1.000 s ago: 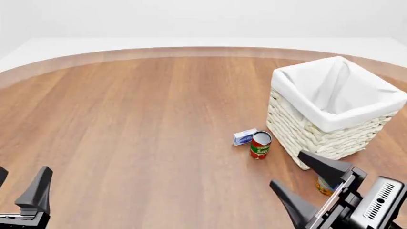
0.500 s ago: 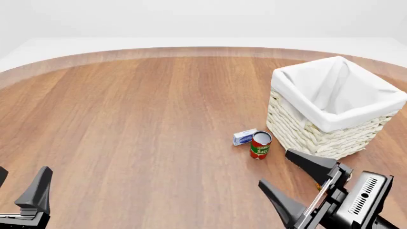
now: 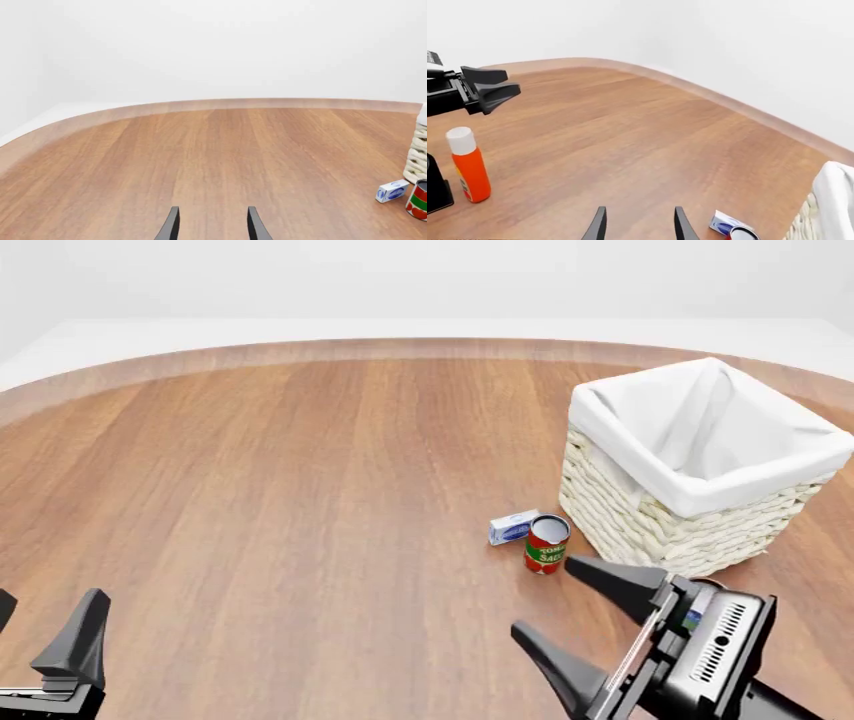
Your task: Pick up the ketchup, and put it in the basket.
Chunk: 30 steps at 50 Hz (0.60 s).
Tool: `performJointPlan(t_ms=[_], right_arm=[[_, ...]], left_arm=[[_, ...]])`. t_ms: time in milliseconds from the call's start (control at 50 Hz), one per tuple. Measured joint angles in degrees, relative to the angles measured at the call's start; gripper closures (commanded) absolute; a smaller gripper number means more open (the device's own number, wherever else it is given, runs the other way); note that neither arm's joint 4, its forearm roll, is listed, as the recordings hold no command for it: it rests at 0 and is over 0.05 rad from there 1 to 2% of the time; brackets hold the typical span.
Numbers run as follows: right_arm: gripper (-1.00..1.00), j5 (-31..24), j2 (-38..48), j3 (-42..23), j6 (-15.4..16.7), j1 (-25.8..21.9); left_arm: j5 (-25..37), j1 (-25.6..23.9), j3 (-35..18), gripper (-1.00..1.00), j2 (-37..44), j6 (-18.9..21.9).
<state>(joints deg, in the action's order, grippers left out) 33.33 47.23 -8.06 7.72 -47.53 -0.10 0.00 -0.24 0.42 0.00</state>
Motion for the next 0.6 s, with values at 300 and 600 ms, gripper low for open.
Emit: performJointPlan(t_ms=[300,600], right_arm=[[-1.00,0.52,3.04,-1.62,-0.22,-1.98],[-1.00,0.55,5.66,-3.61,-0.17,-3.69]], left_arm=[[0.00,0.00,0.00,-1.00,0.00,0.00],[0.00,0.00,0.00,-1.00,0.00,0.00]])
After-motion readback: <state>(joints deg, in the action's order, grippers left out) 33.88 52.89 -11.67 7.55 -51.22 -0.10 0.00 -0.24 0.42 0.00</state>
